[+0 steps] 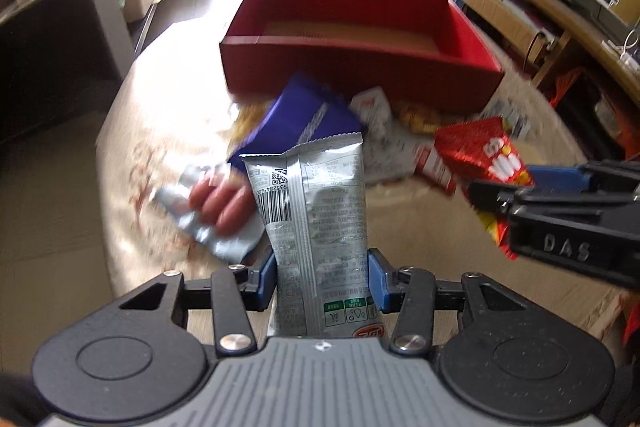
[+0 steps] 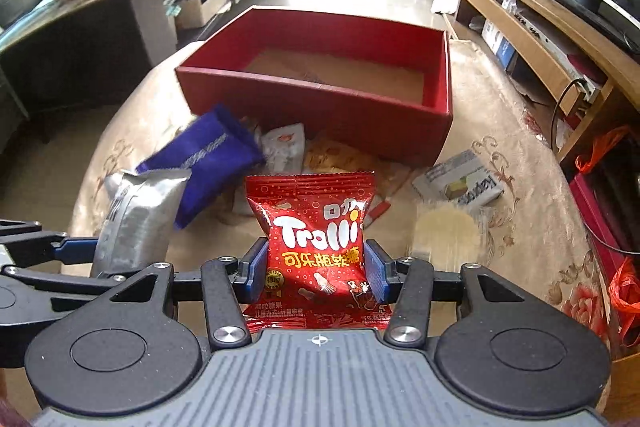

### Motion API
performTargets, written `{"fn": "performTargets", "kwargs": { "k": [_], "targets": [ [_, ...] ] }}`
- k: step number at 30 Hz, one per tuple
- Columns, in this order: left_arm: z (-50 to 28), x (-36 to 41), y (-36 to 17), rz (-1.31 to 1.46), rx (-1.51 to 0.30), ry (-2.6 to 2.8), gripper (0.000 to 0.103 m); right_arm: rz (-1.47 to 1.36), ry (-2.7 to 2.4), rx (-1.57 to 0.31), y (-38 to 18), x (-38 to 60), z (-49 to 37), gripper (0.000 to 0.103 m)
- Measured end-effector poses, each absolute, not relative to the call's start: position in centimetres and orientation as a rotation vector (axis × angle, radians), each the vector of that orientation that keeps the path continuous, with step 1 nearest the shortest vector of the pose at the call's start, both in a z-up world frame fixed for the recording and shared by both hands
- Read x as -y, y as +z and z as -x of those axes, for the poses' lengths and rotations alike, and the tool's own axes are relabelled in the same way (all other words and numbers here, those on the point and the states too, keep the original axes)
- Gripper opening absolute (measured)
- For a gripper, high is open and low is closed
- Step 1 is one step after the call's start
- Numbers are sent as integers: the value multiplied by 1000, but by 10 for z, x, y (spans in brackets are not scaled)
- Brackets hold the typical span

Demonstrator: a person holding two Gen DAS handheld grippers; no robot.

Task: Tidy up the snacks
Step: 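Lift both bags and carry them over the red box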

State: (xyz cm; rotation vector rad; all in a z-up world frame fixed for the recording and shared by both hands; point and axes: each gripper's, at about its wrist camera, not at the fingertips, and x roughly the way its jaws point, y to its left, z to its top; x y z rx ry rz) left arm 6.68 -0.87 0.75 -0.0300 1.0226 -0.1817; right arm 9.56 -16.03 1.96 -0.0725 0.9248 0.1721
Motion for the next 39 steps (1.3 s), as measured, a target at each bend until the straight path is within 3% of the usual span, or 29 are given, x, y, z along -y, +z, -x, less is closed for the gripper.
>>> {"fn": "performTargets", "kwargs": {
  "k": [26, 39],
  "targets": [
    [-230, 33, 54, 23, -860, -152, 42, -24, 83, -840, 38, 167, -216, 57],
    [-298, 55, 30, -34, -858, -110, 42, -27, 44, -842, 19, 175, -274, 57]
  ]
}}
